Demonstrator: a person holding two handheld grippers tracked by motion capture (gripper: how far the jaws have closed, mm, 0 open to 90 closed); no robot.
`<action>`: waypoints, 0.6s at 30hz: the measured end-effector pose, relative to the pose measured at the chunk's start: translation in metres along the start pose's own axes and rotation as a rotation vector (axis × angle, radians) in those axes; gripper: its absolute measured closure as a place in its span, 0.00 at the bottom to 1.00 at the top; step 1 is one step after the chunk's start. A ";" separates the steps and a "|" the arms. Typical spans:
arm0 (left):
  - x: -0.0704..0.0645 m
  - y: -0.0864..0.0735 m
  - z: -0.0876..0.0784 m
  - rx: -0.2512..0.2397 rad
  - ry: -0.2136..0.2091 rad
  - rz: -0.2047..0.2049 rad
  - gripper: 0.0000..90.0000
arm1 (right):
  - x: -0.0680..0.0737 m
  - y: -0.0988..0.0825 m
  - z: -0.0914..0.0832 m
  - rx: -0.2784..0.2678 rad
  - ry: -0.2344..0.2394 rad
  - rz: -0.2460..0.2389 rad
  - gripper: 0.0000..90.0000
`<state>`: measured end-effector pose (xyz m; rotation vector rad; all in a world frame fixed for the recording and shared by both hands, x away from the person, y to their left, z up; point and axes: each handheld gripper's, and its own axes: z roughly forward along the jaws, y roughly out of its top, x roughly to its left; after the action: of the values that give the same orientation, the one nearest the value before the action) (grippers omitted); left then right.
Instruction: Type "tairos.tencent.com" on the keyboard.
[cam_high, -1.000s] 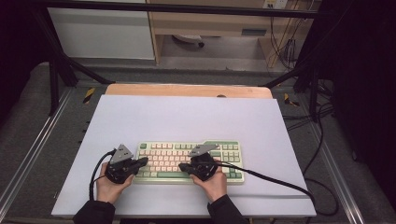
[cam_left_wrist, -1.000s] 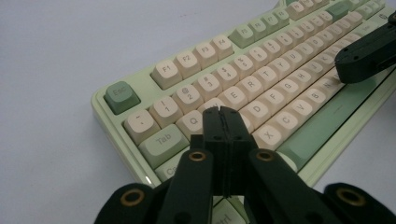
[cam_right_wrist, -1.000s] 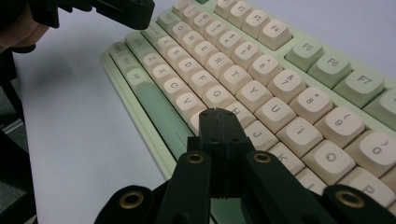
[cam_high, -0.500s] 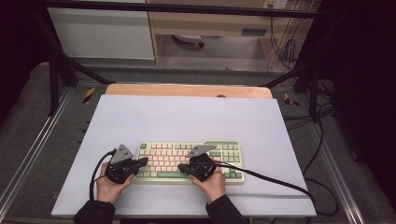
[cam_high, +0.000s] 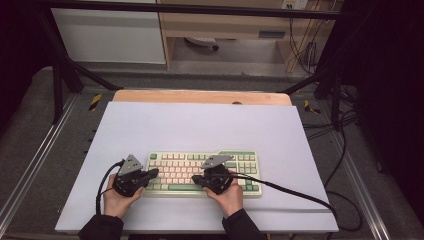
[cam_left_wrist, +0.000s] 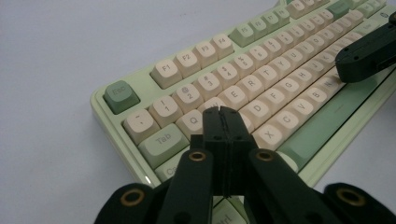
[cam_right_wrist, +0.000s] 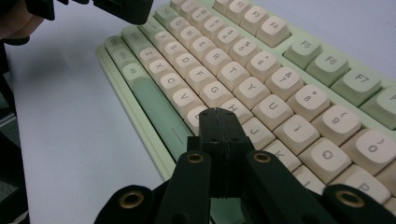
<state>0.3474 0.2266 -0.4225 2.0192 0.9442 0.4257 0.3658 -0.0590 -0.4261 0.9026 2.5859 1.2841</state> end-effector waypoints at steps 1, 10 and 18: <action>0.000 0.000 0.000 0.000 0.000 0.000 1.00 | 0.000 0.000 -0.001 0.000 -0.005 0.002 1.00; -0.001 0.001 0.000 -0.001 -0.001 0.002 1.00 | -0.005 -0.001 -0.015 -0.002 -0.009 0.000 1.00; -0.003 0.002 0.001 -0.001 -0.005 0.003 1.00 | -0.014 -0.009 -0.032 -0.014 -0.029 0.014 1.00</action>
<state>0.3470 0.2236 -0.4218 2.0200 0.9377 0.4231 0.3616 -0.0932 -0.4150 0.9314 2.5496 1.2815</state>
